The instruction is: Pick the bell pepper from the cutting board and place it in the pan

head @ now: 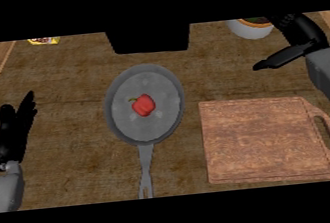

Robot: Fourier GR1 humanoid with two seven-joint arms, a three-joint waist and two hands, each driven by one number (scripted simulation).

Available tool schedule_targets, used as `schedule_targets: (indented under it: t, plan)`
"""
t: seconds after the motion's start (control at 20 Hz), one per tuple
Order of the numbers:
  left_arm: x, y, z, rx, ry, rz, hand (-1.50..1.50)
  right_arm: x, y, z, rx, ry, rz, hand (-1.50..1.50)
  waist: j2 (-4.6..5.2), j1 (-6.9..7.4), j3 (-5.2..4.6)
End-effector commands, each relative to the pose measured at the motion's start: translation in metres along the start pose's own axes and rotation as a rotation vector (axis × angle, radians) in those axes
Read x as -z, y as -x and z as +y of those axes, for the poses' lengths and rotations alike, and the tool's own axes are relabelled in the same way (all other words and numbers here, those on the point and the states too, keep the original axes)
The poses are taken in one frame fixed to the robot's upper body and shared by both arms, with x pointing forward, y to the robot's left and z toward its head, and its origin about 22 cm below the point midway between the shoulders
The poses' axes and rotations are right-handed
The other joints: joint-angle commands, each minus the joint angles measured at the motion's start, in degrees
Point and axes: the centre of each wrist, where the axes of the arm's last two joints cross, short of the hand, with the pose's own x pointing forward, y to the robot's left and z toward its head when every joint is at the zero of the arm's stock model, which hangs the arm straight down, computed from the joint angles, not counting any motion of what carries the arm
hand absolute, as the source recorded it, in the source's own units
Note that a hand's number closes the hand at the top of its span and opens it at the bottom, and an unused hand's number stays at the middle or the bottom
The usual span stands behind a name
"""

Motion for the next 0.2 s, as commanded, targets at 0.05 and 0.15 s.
schedule_targets:
  t: [0.05,0.15]
  plan:
    - [0.003,0.003,0.014,0.009,0.005,-0.006,0.0,-0.015,-0.005,-0.034,-0.025,-0.017,-0.012,-1.5,0.22,0.32,0.01]
    - [0.001,0.0,-0.001,0.024,0.007,0.007,0.0,-0.012,-0.009,-0.035,-0.023,-0.014,-0.008,-1.5,0.04,0.09,0.01]
